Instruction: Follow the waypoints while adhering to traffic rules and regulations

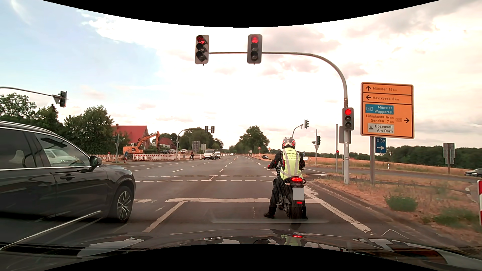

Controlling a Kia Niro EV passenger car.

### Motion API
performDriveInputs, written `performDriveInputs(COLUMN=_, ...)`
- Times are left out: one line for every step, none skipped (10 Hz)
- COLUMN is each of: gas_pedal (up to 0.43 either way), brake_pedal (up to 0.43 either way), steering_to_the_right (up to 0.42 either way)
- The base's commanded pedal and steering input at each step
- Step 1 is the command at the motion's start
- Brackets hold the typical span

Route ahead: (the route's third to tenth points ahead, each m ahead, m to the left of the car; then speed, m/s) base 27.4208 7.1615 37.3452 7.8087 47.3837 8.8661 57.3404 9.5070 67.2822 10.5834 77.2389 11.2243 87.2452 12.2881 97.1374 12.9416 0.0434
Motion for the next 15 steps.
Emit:
performDriveInputs(gas_pedal=0.000, brake_pedal=0.451, steering_to_the_right=0.005)
performDriveInputs(gas_pedal=0.000, brake_pedal=0.427, steering_to_the_right=0.004)
performDriveInputs(gas_pedal=0.000, brake_pedal=0.256, steering_to_the_right=0.004)
performDriveInputs(gas_pedal=0.000, brake_pedal=0.037, steering_to_the_right=0.004)
performDriveInputs(gas_pedal=0.000, brake_pedal=0.000, steering_to_the_right=0.005)
performDriveInputs(gas_pedal=0.000, brake_pedal=0.000, steering_to_the_right=0.005)
performDriveInputs(gas_pedal=0.000, brake_pedal=0.000, steering_to_the_right=0.005)
performDriveInputs(gas_pedal=0.000, brake_pedal=0.000, steering_to_the_right=0.004)
performDriveInputs(gas_pedal=0.000, brake_pedal=0.000, steering_to_the_right=0.005)
performDriveInputs(gas_pedal=0.000, brake_pedal=0.000, steering_to_the_right=0.005)
performDriveInputs(gas_pedal=0.000, brake_pedal=0.000, steering_to_the_right=0.004)
performDriveInputs(gas_pedal=0.000, brake_pedal=0.000, steering_to_the_right=0.005)
performDriveInputs(gas_pedal=0.000, brake_pedal=0.000, steering_to_the_right=0.005)
performDriveInputs(gas_pedal=0.000, brake_pedal=0.000, steering_to_the_right=0.004)
performDriveInputs(gas_pedal=0.000, brake_pedal=0.000, steering_to_the_right=0.004)
